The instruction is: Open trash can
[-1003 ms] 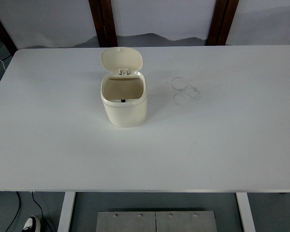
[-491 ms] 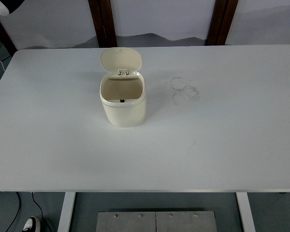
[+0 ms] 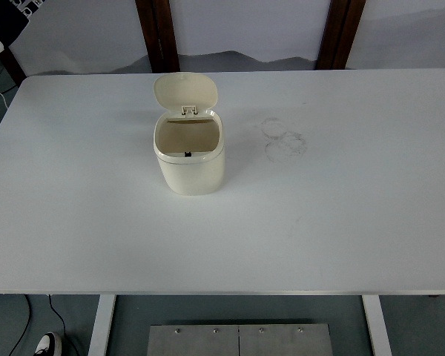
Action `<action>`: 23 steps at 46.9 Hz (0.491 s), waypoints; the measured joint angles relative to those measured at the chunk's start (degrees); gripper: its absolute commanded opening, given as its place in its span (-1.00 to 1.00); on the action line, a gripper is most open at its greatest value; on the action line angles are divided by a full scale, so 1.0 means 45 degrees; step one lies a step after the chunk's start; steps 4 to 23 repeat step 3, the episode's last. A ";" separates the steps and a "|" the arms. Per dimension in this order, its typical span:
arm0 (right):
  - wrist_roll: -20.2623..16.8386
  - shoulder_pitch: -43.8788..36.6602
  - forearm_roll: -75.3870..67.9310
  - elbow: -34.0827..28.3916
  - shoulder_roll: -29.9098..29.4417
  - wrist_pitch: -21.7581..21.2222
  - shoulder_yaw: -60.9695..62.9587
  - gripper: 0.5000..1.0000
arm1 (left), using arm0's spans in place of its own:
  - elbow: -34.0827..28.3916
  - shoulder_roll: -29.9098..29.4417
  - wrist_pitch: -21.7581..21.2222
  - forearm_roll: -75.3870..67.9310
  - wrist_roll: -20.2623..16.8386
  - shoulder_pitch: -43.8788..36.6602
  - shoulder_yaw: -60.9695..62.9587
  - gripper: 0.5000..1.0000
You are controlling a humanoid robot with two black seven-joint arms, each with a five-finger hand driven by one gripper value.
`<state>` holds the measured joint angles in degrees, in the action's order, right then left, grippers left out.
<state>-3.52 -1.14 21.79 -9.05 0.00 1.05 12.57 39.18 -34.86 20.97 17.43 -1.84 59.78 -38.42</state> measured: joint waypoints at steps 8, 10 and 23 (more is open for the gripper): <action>0.0000 0.0000 0.0002 0.0000 0.0000 0.0000 0.0000 0.98 | 0.0001 0.0008 -0.0007 -0.0031 0.0000 -0.0002 0.0000 1.00; 0.0000 0.0000 0.0002 0.0000 0.0000 0.0000 0.0000 0.98 | 0.0001 0.0008 -0.0007 -0.0031 0.0000 -0.0002 0.0000 1.00; 0.0000 0.0000 0.0002 0.0000 0.0000 0.0000 0.0000 0.98 | 0.0001 0.0008 -0.0007 -0.0031 0.0000 -0.0002 0.0000 1.00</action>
